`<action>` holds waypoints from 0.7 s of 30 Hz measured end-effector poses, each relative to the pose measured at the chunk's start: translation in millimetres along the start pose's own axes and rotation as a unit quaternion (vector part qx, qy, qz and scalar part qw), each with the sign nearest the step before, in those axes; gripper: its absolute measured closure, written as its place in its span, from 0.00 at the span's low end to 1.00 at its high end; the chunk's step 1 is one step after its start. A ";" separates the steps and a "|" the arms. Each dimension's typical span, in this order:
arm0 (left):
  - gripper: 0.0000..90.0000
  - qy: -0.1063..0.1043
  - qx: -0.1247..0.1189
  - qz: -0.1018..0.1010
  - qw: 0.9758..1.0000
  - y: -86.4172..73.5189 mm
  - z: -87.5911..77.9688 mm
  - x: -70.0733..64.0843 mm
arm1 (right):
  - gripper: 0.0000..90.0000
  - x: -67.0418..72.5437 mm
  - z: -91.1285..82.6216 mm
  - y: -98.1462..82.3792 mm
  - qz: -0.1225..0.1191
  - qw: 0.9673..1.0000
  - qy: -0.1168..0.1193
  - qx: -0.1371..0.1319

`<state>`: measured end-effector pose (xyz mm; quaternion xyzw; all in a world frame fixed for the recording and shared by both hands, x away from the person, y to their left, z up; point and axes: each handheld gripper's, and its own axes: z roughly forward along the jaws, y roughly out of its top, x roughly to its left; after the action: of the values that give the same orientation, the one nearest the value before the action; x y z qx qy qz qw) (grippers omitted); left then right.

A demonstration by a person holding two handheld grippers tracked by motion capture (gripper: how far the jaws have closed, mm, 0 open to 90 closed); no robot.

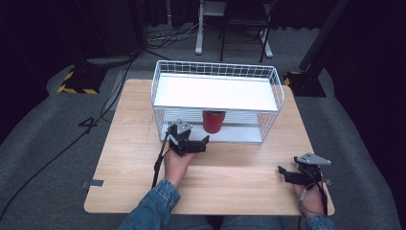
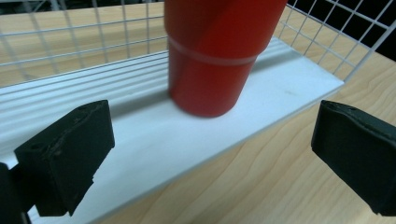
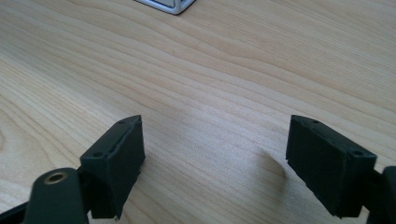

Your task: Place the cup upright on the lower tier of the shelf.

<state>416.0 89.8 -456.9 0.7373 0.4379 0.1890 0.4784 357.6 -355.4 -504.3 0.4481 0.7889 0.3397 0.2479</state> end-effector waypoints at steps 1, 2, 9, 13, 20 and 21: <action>0.00 -0.001 0.000 0.002 1.000 -1.4 -4.5 1.2 | 0.22 -0.1 0.0 0.1 0.000 1.000 0.000 0.001; 0.00 -0.002 -0.001 0.001 1.000 -2.9 -8.7 2.2 | 0.22 -0.4 0.2 0.3 0.000 1.000 0.003 0.001; 0.00 -0.005 -0.016 -0.005 1.000 -9.9 -39.8 6.8 | 0.22 1.3 0.2 0.5 -0.003 1.000 -0.002 0.000; 0.00 -0.010 -0.016 -0.004 1.000 -11.3 -56.8 9.2 | 0.22 2.1 0.4 0.7 -0.006 1.000 0.004 0.001; 0.00 -0.013 -0.008 0.011 1.000 -14.8 -83.6 11.5 | 0.22 2.1 0.3 0.7 -0.008 1.000 0.008 0.001; 0.00 -0.013 -0.007 0.013 1.000 -15.1 -86.1 12.0 | 0.22 2.1 0.4 0.8 -0.007 1.000 0.009 0.001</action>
<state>355.4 148.6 -431.1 0.7422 0.4206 0.1884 0.4866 357.3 -353.2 -504.2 0.4399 0.7944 0.3410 0.2431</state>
